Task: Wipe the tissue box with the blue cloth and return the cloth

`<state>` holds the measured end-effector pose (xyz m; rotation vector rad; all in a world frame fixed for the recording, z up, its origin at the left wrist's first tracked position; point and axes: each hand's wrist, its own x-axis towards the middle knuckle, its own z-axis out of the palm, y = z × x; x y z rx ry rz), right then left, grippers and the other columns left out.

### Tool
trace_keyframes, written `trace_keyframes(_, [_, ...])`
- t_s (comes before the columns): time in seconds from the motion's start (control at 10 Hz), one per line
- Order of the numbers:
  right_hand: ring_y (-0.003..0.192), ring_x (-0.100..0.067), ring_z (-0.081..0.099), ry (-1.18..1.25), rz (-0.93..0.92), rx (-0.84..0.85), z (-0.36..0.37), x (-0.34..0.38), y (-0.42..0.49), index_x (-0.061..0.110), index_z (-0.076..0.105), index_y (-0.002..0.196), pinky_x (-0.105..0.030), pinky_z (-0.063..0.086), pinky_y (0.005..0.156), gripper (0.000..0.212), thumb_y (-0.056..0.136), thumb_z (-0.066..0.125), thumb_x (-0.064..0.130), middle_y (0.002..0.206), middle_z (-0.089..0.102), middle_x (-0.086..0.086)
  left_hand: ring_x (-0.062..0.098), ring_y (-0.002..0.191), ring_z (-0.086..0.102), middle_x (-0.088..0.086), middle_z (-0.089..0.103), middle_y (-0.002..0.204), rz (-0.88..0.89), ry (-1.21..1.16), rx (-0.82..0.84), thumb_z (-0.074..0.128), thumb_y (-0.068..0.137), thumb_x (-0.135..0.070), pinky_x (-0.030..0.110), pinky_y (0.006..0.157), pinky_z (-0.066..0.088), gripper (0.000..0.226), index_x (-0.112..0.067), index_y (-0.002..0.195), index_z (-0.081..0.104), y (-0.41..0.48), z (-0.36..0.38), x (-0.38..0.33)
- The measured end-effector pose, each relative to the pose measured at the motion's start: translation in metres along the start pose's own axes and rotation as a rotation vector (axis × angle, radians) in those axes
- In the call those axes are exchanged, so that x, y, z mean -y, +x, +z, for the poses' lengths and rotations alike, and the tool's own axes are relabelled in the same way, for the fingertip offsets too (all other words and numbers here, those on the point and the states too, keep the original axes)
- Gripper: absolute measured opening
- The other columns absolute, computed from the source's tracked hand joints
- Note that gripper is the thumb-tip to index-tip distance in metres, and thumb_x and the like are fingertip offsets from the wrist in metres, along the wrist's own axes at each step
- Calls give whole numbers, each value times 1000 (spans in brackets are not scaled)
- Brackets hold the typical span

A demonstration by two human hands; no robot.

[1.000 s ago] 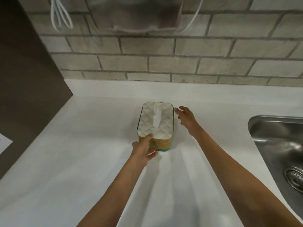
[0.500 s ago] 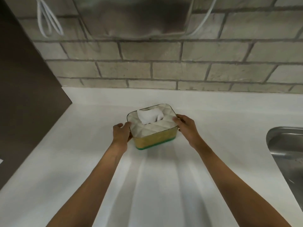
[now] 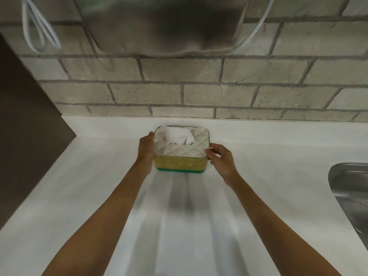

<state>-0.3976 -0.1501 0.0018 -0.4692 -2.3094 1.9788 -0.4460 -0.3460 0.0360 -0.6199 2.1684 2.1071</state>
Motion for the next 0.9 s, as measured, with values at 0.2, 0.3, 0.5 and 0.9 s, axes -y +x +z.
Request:
trace_keyframes(0.2, [98,-22,59,-12,-2,-9,5,2,4,5,58,123,-37,48,91,37,89,60,20,110,63,-8,24,84,49,2,51,77,-5,7,-20,34,96,-31,32,72,40,33,-23,66,46,7,0,-1])
trace_keyframes(0.3, [98,-21,57,-9,-7,-5,6,3,5,5,57,124,-36,46,91,36,90,58,19,112,62,-9,18,78,51,-1,52,81,1,-2,-21,34,97,-33,30,74,42,30,-22,73,48,9,0,0])
trace_keyframes(0.5, [97,-19,55,-6,-10,0,8,3,6,4,56,125,-30,43,85,37,92,56,19,110,60,-7,21,84,50,2,53,83,8,-3,-1,32,98,-33,34,82,39,34,-25,67,45,10,-4,-1])
trace_keyframes(0.9, [105,-21,51,16,81,-24,4,8,2,13,42,136,-36,43,97,50,91,57,28,130,54,-17,22,95,46,8,49,104,18,61,-9,25,97,-42,33,81,31,35,-16,89,46,4,-6,-5])
